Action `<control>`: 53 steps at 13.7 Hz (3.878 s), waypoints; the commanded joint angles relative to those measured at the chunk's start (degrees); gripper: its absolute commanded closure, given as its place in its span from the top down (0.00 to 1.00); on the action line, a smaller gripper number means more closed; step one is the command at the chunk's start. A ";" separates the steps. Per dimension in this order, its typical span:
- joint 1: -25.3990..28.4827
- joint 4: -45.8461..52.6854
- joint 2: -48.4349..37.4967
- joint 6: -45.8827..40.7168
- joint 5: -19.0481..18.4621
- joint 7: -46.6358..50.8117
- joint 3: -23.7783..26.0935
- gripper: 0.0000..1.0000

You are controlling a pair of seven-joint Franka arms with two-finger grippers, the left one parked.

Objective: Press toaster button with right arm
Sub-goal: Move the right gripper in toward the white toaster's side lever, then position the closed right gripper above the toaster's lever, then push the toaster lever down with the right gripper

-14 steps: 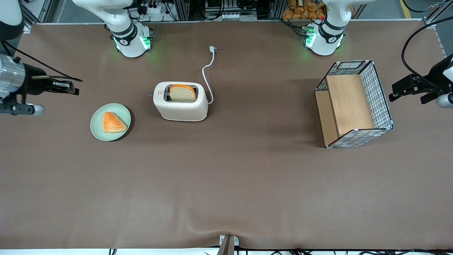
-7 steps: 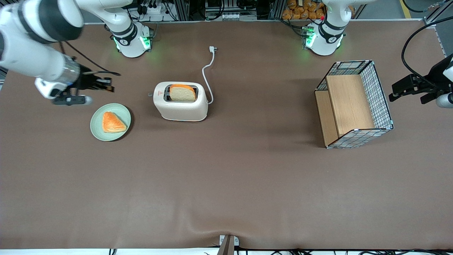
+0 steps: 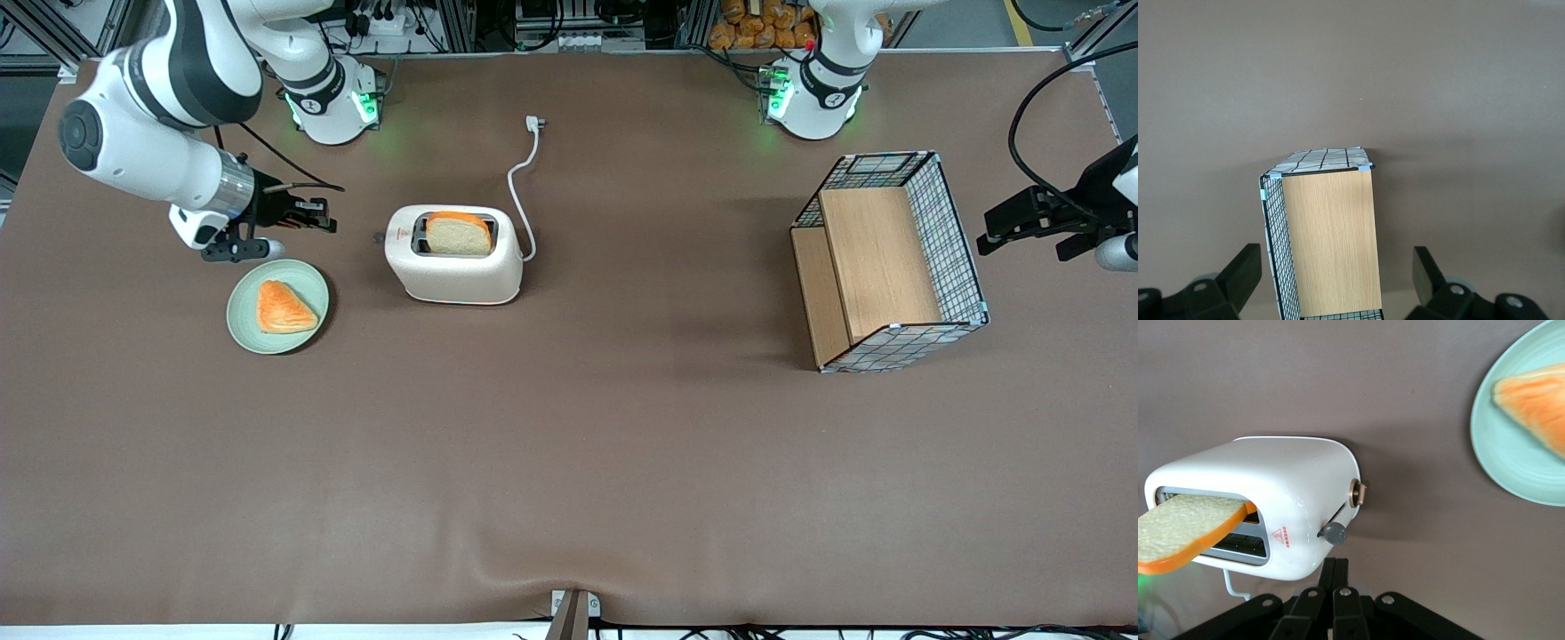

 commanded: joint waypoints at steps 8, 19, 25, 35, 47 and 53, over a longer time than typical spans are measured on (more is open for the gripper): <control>1.06 -7.13 3.32 9.39 9.51 -9.45 -0.03 0.00; 4.05 -7.13 6.04 12.38 12.05 -9.72 0.06 0.00; 4.23 -7.22 7.45 13.62 12.15 -12.52 0.06 0.00; 4.23 -8.62 9.91 17.66 12.76 -14.82 0.06 0.00; 5.46 -9.33 12.64 21.97 15.13 -17.46 0.14 0.00; 6.69 -9.68 14.74 24.52 17.76 -19.38 0.14 0.00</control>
